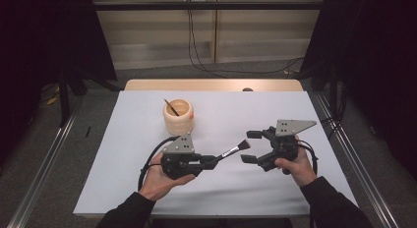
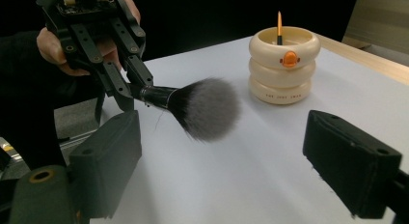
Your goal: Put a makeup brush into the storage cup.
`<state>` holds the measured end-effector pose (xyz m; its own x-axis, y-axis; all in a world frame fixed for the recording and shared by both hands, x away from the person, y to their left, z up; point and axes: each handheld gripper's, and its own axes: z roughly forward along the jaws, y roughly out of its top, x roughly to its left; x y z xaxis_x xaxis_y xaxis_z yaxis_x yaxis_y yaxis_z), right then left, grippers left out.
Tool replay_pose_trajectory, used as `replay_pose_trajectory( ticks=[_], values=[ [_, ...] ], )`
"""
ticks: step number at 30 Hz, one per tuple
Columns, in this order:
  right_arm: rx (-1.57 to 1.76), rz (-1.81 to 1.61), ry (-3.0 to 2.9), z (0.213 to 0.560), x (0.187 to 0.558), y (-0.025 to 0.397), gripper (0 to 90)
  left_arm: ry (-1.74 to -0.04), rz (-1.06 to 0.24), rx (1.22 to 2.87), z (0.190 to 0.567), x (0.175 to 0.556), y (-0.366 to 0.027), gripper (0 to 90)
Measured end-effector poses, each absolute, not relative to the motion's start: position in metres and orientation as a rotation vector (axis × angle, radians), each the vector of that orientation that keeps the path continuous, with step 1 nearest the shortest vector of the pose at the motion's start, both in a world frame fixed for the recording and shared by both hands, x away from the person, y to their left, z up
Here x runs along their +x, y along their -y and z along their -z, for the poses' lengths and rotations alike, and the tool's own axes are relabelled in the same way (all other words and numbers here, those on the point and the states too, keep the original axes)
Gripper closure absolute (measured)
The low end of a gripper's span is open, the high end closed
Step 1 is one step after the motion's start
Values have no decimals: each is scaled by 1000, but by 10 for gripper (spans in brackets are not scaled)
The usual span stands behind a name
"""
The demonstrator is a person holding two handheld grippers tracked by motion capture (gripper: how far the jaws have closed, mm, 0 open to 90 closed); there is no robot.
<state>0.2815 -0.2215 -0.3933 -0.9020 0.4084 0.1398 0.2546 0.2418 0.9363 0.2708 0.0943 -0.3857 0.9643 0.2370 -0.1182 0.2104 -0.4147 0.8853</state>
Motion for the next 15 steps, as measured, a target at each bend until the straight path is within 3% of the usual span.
replay_pose_trajectory(
  ticks=[8, 15],
  values=[
    [612, -1869, -2320, 392, 281, 219, 165, -326, -38, 1955, 386, 270, -95, 795],
    [608, -1909, -2341, 395, 281, 212, 275, -332, -55, 1953, 388, 271, -95, 795]
  ],
)
